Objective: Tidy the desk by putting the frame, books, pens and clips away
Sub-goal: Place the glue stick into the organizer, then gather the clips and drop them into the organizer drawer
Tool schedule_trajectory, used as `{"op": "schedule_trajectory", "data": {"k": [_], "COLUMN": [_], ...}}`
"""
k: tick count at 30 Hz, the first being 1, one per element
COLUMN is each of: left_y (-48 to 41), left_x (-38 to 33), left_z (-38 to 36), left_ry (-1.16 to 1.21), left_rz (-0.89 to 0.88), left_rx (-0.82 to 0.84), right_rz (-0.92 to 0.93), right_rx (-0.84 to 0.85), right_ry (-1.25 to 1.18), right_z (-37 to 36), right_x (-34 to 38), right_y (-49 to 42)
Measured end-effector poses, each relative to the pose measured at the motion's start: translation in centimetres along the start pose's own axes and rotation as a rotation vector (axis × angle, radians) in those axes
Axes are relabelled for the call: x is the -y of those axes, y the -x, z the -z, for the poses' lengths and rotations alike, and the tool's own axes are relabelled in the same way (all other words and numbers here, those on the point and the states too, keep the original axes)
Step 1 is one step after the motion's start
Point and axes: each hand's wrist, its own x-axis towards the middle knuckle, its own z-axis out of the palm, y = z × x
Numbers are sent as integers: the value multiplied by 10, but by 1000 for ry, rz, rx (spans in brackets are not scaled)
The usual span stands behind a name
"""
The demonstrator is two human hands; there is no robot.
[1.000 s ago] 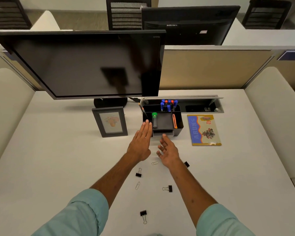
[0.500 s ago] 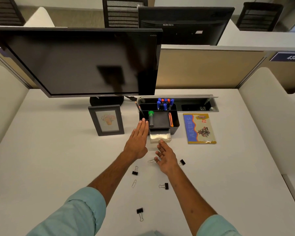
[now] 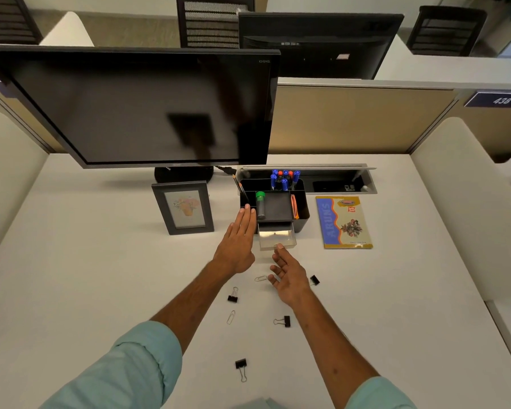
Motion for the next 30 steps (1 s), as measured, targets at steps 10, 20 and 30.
{"op": "schedule_trajectory", "data": {"k": [10, 20, 30], "left_y": [65, 138, 145], "left_x": [17, 7, -2], "left_z": [-27, -69, -75], "left_ry": [224, 79, 7], "left_rz": [179, 502, 508], "left_rx": [-345, -206, -159], "right_rz": [78, 33, 10], "right_rx": [-33, 61, 66], "right_ry": [245, 384, 438], "right_z": [23, 33, 49], "right_x": [-11, -39, -47], "right_y": [5, 26, 33]}}
